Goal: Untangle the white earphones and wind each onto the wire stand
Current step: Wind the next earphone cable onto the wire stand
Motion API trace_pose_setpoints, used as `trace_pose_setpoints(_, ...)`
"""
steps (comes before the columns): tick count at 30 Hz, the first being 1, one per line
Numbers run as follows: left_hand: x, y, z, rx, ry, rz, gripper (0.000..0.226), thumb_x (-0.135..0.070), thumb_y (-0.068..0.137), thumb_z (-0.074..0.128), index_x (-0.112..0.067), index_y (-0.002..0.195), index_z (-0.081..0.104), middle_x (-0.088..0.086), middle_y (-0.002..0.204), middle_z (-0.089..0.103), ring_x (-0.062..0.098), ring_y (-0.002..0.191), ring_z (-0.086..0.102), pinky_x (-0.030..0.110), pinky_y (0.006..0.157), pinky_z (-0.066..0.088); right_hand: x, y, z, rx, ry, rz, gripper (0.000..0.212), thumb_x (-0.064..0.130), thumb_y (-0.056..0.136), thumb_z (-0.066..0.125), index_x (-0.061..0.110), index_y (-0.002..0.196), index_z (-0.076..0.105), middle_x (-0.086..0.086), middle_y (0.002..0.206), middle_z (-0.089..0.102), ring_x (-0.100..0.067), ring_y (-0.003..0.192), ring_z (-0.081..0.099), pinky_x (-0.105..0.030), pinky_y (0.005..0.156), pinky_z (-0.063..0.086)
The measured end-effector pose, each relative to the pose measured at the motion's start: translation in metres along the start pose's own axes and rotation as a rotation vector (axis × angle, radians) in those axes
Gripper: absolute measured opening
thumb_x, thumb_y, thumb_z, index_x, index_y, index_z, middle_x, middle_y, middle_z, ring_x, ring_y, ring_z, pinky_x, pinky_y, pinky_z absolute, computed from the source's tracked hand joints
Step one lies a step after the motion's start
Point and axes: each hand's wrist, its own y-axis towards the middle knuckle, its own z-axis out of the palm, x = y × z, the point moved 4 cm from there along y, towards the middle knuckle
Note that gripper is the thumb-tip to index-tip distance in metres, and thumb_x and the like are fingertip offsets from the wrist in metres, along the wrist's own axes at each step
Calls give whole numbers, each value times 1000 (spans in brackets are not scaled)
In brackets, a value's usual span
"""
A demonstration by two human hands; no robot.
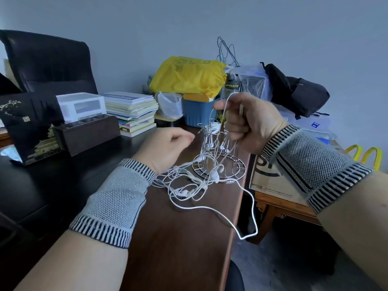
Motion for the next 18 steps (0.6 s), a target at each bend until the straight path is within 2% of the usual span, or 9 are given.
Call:
trace_pose_setpoints(3,-13,-2,11,34,-29,80,25,-28,93,61,-26,116,70,-21,105,65,-15,94,56,-2,82,36,3,-2,2,35,4,-6,29,23,95,40,9,80,61,5,48,15,-8,40,10,-17,39,10)
trace_pose_setpoints(5,-13,-3,20,71,-63,85,28,-26,90,65,-25,118,69,-23,103,65,-16,95,58,3,88,41,4,-3,3,55,14,-14,29,24,95,40,9,81,61,5,47,15,-8,39,10,-17,41,9)
trace_pose_setpoints(7,-11,-2,25,65,-68,85,26,-24,88,68,-25,113,71,-25,95,67,-14,93,61,13,93,47,5,-4,5,70,25,-20,29,24,95,39,9,81,60,5,45,15,-8,39,9,-17,41,9)
trace_pose_setpoints(11,-11,-3,28,29,-75,88,14,-24,84,73,-34,93,74,-22,79,69,-9,77,63,16,83,50,6,-6,5,97,68,-18,34,25,97,36,7,80,61,6,43,16,-8,38,10,-18,43,7)
trace_pose_setpoints(14,-12,-4,29,28,-47,100,18,-25,85,73,-37,73,67,-18,73,70,-3,71,63,15,73,48,6,-7,3,94,96,-19,36,25,97,35,6,82,61,5,43,17,-7,37,12,-18,43,8)
trace_pose_setpoints(18,-12,-3,20,15,-83,79,15,-22,91,66,-29,77,65,-8,79,73,9,80,68,24,77,53,4,-7,-9,6,117,-31,33,20,95,35,6,79,60,2,47,28,-9,41,17,-18,42,16)
